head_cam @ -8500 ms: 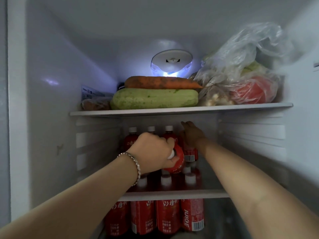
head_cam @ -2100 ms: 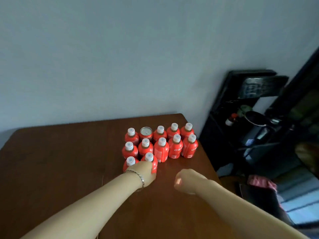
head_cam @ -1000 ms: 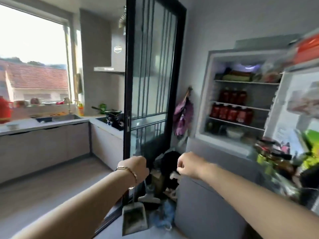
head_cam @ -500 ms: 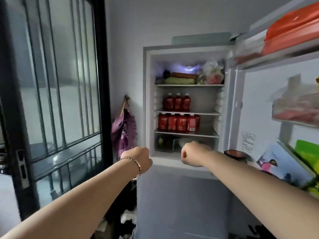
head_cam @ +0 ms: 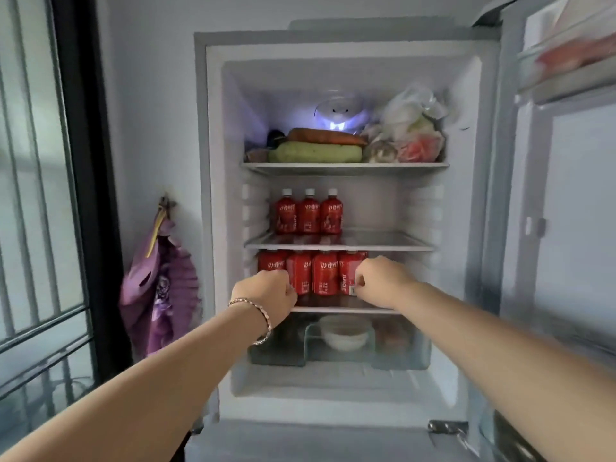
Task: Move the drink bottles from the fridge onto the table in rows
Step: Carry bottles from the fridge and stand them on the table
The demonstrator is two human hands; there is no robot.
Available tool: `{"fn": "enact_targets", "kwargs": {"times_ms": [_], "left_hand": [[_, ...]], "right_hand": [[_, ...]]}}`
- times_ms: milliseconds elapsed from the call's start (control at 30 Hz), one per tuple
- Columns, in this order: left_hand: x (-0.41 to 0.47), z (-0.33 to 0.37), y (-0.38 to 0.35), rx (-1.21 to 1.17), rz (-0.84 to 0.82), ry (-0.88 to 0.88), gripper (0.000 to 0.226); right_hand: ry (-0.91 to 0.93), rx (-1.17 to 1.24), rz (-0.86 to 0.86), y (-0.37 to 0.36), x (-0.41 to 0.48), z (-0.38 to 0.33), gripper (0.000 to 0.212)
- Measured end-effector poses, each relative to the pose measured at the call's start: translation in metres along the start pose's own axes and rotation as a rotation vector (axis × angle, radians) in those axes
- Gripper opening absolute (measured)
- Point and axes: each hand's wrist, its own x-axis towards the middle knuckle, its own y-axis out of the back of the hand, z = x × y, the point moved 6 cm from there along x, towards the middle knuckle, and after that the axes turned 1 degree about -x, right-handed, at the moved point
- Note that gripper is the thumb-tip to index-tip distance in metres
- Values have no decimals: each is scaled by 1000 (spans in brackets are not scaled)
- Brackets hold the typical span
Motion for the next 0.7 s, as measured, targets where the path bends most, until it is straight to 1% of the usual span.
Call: {"fn": "enact_targets", "kwargs": {"times_ms": [100, 200, 333, 400, 500, 533, 567, 600, 633, 700], "left_hand": [[66, -1, -13, 8, 73, 9, 24], [127, -1, -18, -9, 161, 14, 25], [189, -8, -29, -55, 203, 23, 23], [213, -11, -36, -62, 218, 23, 21], [244, -14, -49, -108, 209, 19, 19], [252, -15, -54, -122, 198, 18, 19], [260, -15, -58, -132, 189, 13, 18], [267, -15, -63, -142, 184, 3, 18], [273, -15, -66, -158, 186, -7, 17], [283, -16, -71, -217, 187, -17, 17]], "right_hand": [[1, -17, 91, 3, 75, 18, 19], [-18, 33, 154, 1, 151, 37, 17], [-5, 261, 139, -17, 247, 46, 35], [-29, 368, 154, -26, 287, 48, 53], [-215, 563, 113, -48, 337, 63, 100], [-261, 646, 109, -55, 350, 68, 111], [-284, 728, 119, -61, 361, 73, 116], [-296, 798, 138, -66, 370, 77, 116], [-299, 838, 157, -70, 376, 81, 111], [-300, 834, 164, -72, 383, 88, 96]]}}
